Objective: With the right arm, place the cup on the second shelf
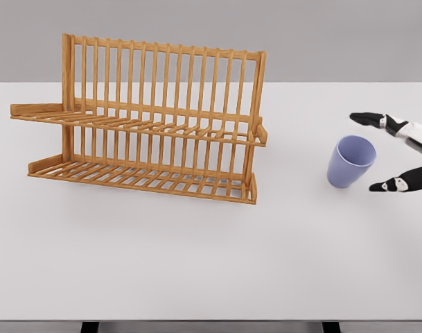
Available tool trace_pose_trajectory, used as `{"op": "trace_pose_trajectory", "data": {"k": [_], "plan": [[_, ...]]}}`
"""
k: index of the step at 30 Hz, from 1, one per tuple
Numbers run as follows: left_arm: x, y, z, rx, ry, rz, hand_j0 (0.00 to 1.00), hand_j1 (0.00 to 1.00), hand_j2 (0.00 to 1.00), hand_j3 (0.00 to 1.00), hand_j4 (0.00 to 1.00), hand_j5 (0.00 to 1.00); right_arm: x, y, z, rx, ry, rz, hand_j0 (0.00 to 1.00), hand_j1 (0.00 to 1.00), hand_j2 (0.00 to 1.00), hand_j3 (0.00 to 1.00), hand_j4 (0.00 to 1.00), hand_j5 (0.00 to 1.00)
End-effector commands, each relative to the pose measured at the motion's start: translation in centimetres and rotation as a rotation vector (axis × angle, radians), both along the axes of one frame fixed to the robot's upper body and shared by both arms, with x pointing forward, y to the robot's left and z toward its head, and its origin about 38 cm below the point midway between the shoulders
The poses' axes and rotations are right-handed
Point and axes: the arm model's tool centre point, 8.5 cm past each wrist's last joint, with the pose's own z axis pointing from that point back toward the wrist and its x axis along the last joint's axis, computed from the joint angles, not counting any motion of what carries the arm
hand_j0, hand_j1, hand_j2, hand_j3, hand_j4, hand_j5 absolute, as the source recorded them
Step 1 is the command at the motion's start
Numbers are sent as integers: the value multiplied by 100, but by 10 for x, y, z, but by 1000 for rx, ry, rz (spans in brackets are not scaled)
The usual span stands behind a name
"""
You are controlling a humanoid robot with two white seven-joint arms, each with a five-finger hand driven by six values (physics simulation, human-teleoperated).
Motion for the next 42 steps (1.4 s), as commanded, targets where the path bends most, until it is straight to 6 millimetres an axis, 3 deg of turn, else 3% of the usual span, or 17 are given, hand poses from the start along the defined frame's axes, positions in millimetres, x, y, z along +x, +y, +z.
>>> {"op": "trace_pose_trajectory", "data": {"k": [1, 4, 10, 12, 14, 19, 24, 30, 35, 42], "plan": [[0, 0, 0, 0, 1, 0, 100, 100, 100, 100, 100, 100, 4, -12, -7, 64, 56, -54, 100, 100, 100, 100, 100, 100], [0, 0, 0, 0, -1, 0, 100, 100, 100, 100, 100, 100, 6, -20, -13, 110, 100, -90, 100, 100, 100, 100, 100, 100], [0, 0, 0, 0, 1, 0, 100, 100, 100, 100, 100, 100, 12, -34, -47, 239, 146, -179, 100, 100, 100, 100, 100, 100], [0, 0, 0, 0, -1, 0, 100, 100, 100, 100, 100, 100, 14, -33, -66, 284, 170, -207, 100, 100, 100, 100, 100, 100], [0, 0, 0, 0, 1, -2, 100, 100, 100, 100, 100, 100, 18, -32, -67, 300, 164, -211, 100, 100, 100, 100, 100, 100], [0, 0, 0, 0, -1, 0, 100, 100, 100, 100, 100, 100, 23, -27, -94, 378, 188, -253, 100, 100, 100, 100, 100, 100], [0, 0, 0, 0, 1, 0, 100, 100, 100, 100, 100, 100, 22, -26, -97, 385, 173, -248, 100, 100, 100, 100, 100, 100], [0, 0, 0, 0, 0, 1, 100, 100, 100, 100, 100, 100, 17, -39, -130, 425, 206, -322, 100, 100, 100, 100, 100, 100], [0, 0, 0, 0, 0, 1, 100, 100, 100, 100, 100, 100, 15, -46, -138, 425, 222, -350, 100, 100, 100, 100, 100, 100], [1, 0, 0, 0, -2, 0, 100, 100, 100, 100, 100, 100, 22, -29, -139, 445, 215, -317, 100, 100, 100, 100, 100, 100]]}}
